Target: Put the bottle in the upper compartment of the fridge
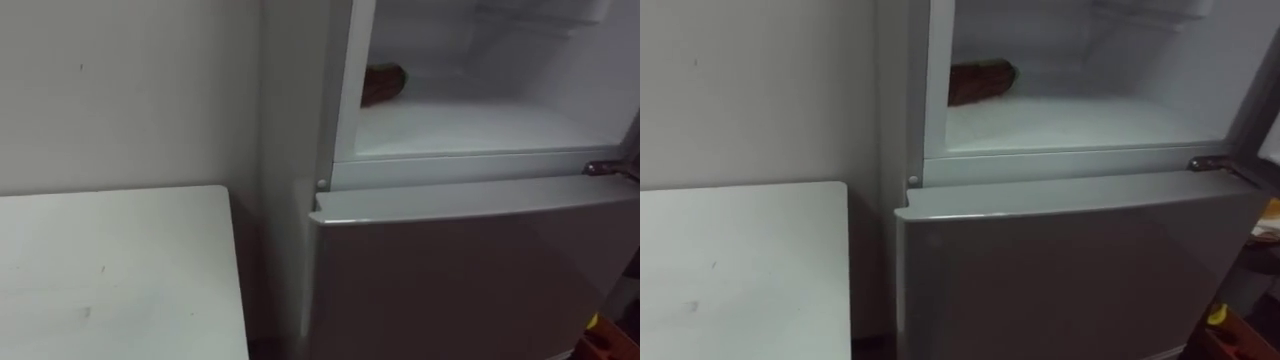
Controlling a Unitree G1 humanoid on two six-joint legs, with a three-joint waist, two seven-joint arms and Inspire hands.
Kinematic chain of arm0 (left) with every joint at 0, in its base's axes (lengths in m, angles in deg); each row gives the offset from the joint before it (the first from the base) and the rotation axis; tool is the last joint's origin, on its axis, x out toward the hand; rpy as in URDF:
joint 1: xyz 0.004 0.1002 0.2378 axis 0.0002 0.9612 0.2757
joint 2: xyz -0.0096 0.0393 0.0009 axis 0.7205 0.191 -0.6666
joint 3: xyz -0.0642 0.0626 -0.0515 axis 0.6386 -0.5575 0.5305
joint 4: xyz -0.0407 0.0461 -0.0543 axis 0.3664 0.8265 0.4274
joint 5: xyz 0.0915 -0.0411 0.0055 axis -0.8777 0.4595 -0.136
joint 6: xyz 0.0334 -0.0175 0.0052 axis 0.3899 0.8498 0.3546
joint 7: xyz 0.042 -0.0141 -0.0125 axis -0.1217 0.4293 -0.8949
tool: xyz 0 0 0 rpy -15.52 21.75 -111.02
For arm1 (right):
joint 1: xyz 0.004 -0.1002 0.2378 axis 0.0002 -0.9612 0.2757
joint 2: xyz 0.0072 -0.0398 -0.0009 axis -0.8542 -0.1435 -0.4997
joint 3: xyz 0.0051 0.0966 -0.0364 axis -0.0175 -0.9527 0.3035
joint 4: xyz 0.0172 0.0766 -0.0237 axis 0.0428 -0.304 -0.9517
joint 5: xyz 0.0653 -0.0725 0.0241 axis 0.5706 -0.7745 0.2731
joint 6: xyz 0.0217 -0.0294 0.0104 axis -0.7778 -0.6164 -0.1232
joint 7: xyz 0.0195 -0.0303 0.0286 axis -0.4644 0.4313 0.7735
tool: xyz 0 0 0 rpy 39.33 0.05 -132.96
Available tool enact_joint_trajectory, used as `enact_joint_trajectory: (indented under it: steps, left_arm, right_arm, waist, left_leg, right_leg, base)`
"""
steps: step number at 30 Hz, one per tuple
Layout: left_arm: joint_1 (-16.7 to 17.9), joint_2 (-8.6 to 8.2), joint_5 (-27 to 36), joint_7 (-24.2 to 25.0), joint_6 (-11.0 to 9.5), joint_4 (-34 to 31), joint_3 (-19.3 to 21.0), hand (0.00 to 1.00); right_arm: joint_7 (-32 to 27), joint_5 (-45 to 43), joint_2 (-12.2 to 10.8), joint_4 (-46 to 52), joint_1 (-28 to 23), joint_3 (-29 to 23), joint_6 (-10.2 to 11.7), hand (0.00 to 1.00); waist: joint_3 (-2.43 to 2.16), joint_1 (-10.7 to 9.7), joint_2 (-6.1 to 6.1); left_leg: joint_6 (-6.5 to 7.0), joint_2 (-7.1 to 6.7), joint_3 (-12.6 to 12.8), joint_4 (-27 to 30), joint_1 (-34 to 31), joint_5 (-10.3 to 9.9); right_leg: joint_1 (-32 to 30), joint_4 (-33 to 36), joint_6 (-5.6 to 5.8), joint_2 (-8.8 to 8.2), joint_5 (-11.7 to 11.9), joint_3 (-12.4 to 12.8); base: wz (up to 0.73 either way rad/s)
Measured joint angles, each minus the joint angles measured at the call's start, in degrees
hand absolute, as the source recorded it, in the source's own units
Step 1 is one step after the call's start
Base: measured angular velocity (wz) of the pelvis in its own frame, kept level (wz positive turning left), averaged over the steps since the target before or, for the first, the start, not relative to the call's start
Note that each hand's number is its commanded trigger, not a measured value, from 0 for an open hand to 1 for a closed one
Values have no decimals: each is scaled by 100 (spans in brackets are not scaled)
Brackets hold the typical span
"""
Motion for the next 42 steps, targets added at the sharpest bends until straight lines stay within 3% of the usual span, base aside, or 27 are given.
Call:
enact_joint_trajectory:
  steps: [4, 6, 12, 17, 22, 32, 42]
  left_arm:
    - [-31, 11, -48, 4, 15, 42, -17, 0]
    - [-35, 11, -53, 4, 27, 54, -16, 0]
    - [-58, -8, -72, 5, 133, 70, -16, 0]
    - [-56, -8, -54, 13, 162, 68, -5, 0]
    - [-55, -39, -55, 15, 154, 67, -6, 0]
    - [-115, -50, -57, 27, 99, 291, 12, 0]
    - [-164, -53, -76, 31, 104, 567, 14, 0]
  right_arm:
    - [-240, -10, 351, 415, 27, -56, 4, 0]
    - [-399, -49, 412, 553, 117, -176, -3, 0]
    - [-830, -67, 411, 697, 234, -210, -41, 0]
    - [-1143, -260, 411, 924, 285, -210, -283, 0]
    - [-1310, -691, 404, 973, 277, -184, -319, 0]
    - [-1313, -918, 324, 1545, 143, 146, -622, 0]
    - [-1292, -1025, 231, 1749, 130, 282, -638, 0]
  waist:
    - [-8, -19, -12]
    - [-10, -26, -17]
    - [-9, -11, -19]
    - [-8, -31, -24]
    - [-8, -38, -24]
    - [-5, -47, -20]
    - [6, -5, -4]
  left_leg:
    - [-1, -1, 0, 25, -1, 1]
    - [-1, 1, 11, 42, 16, 1]
    - [-5, -6, 22, -7, 92, 3]
    - [-19, -25, 31, -21, 145, 14]
    - [-36, -23, 34, -44, 167, 25]
    - [-39, -60, 93, -62, 214, 26]
    - [-51, -59, 101, -98, 266, 39]
  right_leg:
    - [-8, -2, 0, 4, 0, 3]
    - [-8, 4, -1, 13, 1, 25]
    - [1, 112, -3, 10, -20, 43]
    - [-30, 202, -10, -13, -103, 53]
    - [-22, 207, -18, -12, -110, 33]
    - [-111, 502, -30, -70, -255, 57]
    - [-106, 509, -36, -60, -250, 76]
  base:
    - [0]
    - [0]
    - [0]
    - [0]
    - [0]
    - [-3]
    - [0]
